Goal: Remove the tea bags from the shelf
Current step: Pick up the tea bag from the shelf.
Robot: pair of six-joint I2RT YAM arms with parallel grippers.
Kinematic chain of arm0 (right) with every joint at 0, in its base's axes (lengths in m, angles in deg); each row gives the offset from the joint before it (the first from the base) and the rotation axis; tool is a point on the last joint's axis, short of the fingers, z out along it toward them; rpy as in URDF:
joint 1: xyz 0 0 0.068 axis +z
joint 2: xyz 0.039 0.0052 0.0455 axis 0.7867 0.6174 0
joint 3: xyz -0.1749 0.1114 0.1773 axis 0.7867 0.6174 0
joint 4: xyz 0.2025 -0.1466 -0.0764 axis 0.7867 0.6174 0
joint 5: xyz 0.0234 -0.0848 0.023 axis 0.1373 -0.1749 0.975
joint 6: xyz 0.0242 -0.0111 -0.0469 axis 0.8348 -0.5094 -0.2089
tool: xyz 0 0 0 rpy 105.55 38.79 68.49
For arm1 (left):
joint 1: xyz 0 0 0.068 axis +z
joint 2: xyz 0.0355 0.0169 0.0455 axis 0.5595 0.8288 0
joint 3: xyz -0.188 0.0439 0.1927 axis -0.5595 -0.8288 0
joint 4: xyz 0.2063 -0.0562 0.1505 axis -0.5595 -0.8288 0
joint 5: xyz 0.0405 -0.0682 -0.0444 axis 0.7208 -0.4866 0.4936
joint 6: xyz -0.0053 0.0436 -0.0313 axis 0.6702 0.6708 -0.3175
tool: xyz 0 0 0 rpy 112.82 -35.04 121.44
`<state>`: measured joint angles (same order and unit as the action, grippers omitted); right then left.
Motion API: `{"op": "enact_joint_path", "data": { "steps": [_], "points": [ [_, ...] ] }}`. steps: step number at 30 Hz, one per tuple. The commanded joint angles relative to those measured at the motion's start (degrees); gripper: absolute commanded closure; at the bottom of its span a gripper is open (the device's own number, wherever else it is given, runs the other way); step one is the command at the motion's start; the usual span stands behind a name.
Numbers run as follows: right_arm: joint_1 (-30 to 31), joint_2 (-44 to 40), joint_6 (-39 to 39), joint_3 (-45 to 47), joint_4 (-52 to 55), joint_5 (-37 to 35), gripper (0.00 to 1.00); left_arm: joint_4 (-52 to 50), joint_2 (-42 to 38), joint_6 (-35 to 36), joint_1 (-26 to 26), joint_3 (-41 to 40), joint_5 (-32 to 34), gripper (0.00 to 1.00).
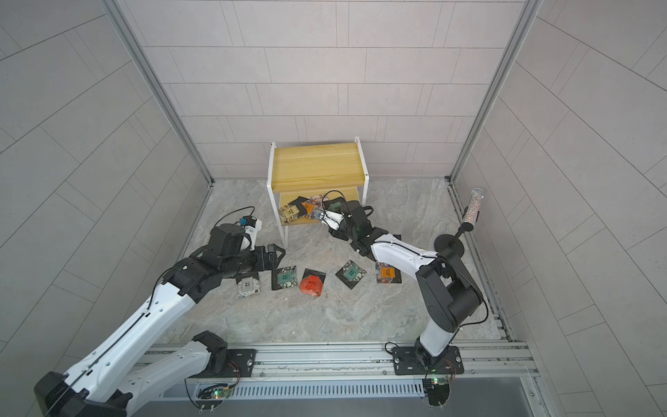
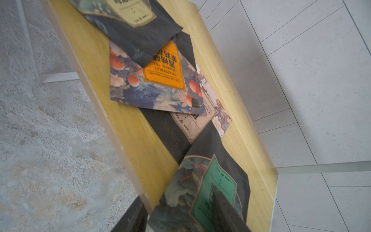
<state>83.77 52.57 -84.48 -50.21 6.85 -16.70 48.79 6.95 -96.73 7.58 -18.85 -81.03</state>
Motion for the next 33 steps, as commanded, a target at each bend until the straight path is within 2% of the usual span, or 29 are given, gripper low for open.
{"op": "enact_joint_path", "data": {
  "steps": [1, 8, 13, 24, 33],
  "points": [
    [0.36, -1.83, 1.33, 1.45, 3.93, -0.66, 0.51, 0.62, 0.23, -0.03, 0.42, -0.14, -0.43, 0.11],
    [0.36, -3.73, 1.26, 1.67, 4.99, -1.28, 0.64, 0.66, 0.06, -0.29, 0.42, -0.34, -0.58, 0.11],
    [0.58, -5.65, 1.34, 2.34, 5.26, -1.94, 0.67, 0.67, -0.31, -0.57, 0.42, -0.55, -0.61, 0.11],
    [2.09, -11.67, -0.61, 4.54, 4.77, -4.05, 0.87, 1.33, -0.4, -1.3, 0.41, -0.62, -1.01, 0.11],
    [5.17, -18.34, -2.85, 6.99, 6.0, -6.57, 0.92, 1.79, -0.42, -1.59, 0.38, -0.62, -1.53, 0.11]
  ]
}}
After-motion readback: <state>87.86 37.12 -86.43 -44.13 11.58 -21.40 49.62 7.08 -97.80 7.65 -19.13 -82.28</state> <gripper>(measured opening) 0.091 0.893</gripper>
